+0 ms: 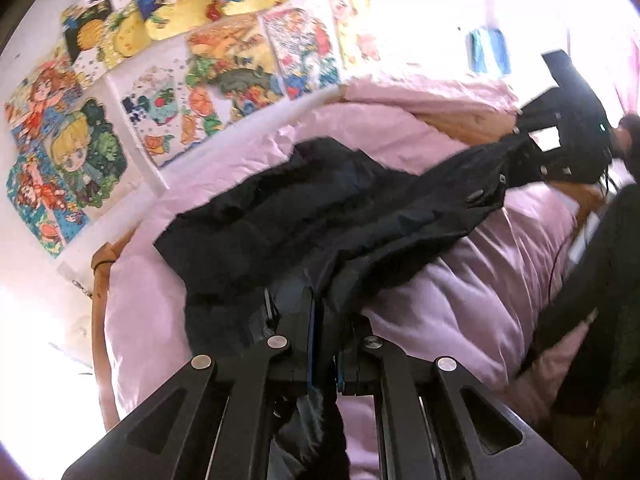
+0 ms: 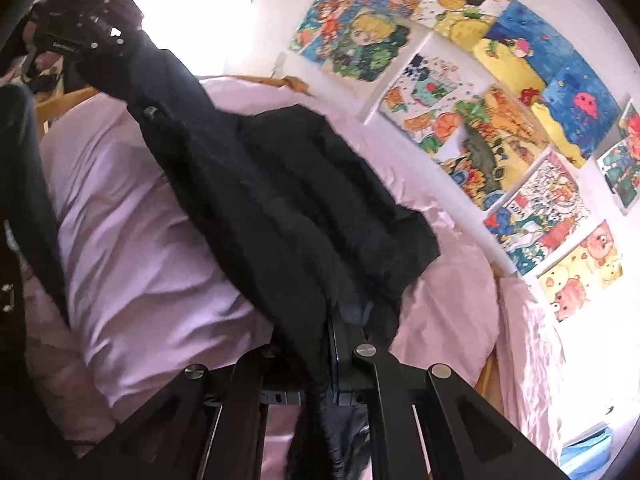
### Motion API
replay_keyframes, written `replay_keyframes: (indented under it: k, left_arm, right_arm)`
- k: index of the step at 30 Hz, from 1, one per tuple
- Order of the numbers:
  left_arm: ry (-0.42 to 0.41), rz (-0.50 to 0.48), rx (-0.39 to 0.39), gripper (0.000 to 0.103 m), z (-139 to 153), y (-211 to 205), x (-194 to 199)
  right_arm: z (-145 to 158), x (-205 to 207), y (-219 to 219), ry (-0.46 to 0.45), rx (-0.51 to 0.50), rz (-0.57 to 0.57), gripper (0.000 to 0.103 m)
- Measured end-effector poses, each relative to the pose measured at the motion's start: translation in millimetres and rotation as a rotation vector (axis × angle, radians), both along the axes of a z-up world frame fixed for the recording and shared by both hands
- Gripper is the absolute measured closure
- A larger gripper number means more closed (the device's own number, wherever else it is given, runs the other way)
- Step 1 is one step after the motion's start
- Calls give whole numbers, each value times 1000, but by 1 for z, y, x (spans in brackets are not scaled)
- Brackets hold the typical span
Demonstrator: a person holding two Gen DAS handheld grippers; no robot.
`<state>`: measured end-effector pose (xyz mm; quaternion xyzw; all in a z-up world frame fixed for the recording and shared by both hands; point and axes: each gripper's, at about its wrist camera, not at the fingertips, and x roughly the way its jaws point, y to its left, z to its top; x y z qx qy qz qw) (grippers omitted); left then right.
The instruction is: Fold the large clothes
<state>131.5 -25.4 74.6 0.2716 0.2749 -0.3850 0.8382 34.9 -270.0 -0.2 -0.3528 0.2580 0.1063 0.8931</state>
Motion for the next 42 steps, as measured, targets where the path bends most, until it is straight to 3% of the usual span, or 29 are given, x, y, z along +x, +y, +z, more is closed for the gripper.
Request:
replay_keyframes:
  k: [10, 17, 28, 42]
  left_arm:
    - [-94, 182, -118, 97, 40, -19, 96]
    - [-155, 239, -73, 97, 47, -44, 170]
    - [-89, 342, -57, 97, 13, -70, 289]
    - [43, 399, -91, 93, -34, -74, 359]
  right_arm:
    - [56, 90, -15, -194, 21, -70, 95]
    - [72, 188, -16, -218, -20, -148, 95]
    - [53, 310, -26, -193, 11, -241, 95]
    - [12, 380, -33, -163, 74, -313, 93]
